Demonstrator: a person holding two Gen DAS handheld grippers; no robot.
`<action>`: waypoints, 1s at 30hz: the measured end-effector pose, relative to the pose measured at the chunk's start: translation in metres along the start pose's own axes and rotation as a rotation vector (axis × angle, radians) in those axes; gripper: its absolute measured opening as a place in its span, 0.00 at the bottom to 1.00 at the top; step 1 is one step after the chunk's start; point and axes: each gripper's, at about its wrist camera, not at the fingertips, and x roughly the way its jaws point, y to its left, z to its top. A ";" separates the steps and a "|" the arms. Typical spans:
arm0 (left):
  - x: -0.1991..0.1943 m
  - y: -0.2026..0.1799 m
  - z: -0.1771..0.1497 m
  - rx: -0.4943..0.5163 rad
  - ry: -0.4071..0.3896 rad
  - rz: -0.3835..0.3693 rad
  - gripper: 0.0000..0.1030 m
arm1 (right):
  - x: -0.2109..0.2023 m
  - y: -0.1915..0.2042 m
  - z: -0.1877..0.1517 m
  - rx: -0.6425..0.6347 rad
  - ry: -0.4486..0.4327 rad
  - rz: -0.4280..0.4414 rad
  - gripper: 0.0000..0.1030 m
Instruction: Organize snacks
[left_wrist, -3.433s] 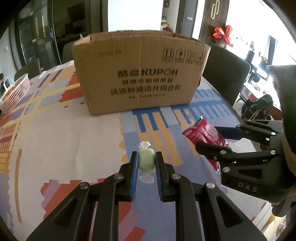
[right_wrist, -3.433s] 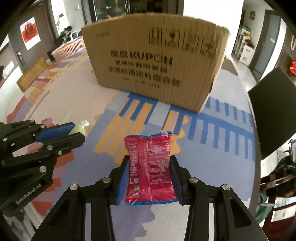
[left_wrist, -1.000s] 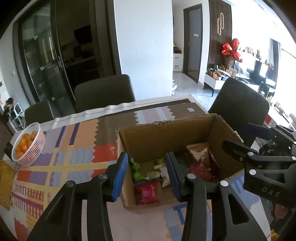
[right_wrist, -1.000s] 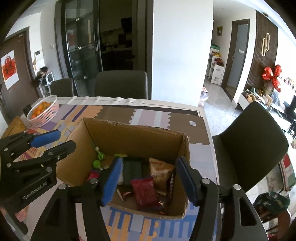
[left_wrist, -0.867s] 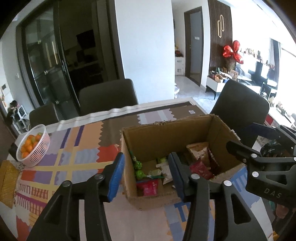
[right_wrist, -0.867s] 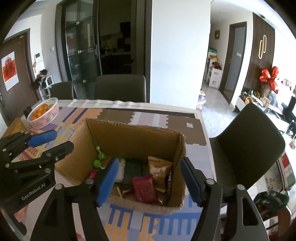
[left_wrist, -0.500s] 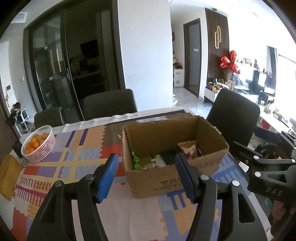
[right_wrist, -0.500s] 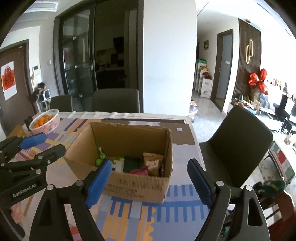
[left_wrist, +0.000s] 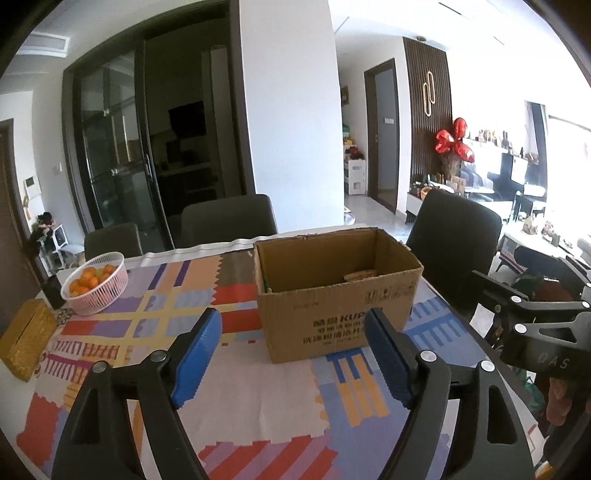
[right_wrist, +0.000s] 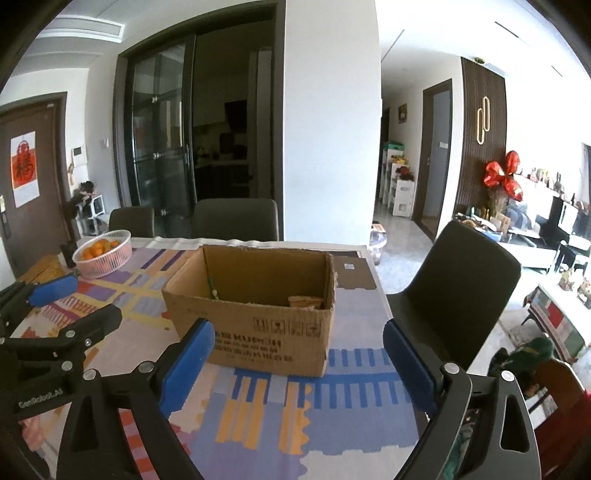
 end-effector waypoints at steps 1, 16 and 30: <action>-0.004 0.000 -0.002 0.000 -0.006 0.003 0.79 | -0.005 0.000 -0.001 -0.001 -0.005 -0.002 0.91; -0.052 -0.010 -0.033 0.001 -0.068 0.029 0.88 | -0.052 0.008 -0.038 0.005 -0.021 -0.002 0.91; -0.068 -0.013 -0.047 -0.019 -0.076 0.033 0.96 | -0.068 0.005 -0.055 0.014 -0.019 -0.020 0.91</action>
